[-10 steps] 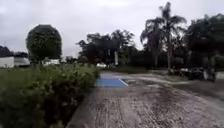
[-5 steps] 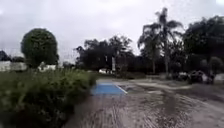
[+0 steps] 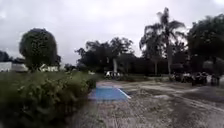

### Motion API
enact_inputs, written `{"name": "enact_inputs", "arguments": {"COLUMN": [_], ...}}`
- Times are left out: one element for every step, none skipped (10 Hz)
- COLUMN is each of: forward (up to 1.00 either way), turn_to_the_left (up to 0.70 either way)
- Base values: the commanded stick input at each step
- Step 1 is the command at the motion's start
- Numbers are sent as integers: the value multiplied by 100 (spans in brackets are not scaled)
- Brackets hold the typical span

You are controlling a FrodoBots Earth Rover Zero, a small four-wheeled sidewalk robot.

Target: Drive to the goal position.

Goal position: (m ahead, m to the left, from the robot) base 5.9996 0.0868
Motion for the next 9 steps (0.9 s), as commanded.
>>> {"name": "enact_inputs", "arguments": {"forward": [50, 50, 50, 50, 50, 50, 50, 50, 50], "turn_to_the_left": [0, 0, 0, 0, 0, 0, 0, 0, 0]}}
